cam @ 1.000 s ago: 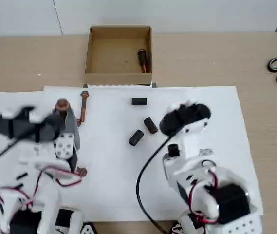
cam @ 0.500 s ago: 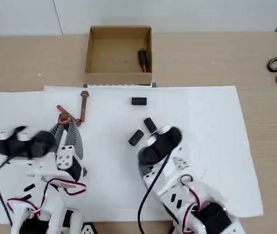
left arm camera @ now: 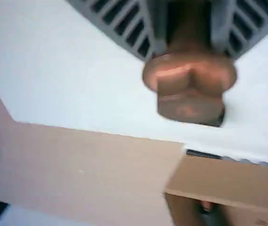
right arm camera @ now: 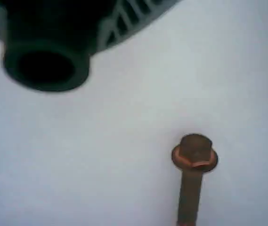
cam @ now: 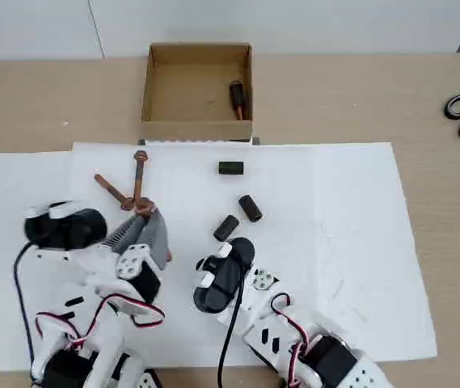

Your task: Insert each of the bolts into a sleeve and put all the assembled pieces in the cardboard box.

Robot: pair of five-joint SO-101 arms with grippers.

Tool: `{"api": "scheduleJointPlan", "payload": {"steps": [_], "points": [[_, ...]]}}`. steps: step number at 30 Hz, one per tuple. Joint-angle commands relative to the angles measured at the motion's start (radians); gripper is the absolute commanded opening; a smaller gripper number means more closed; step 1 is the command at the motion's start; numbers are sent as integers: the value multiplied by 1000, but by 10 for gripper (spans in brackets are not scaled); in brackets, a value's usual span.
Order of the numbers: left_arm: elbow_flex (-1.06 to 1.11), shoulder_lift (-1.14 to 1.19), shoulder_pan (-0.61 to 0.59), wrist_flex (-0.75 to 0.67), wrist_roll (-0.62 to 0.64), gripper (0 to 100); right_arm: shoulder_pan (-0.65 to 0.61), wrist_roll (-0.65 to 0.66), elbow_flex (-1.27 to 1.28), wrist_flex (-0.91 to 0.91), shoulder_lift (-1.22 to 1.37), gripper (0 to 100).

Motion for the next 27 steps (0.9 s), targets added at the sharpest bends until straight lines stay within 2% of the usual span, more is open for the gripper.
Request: {"api": "scheduleJointPlan", "payload": {"steps": [1,9,16,20,27], "points": [[-5,-12,48,-34,5,5,-12,11,-6,-47,-5,3],[-1,-12,60,-32,69,5,-7,23,-21,-47,-13,3],[-1,-14,60,-43,72,5,-7,23,-37,-47,-13,3],[-1,-14,51,-109,176,5,-7,17,-34,-48,-13,3],[12,-14,51,-120,196,5,-5,17,-31,-140,-13,3]]}}
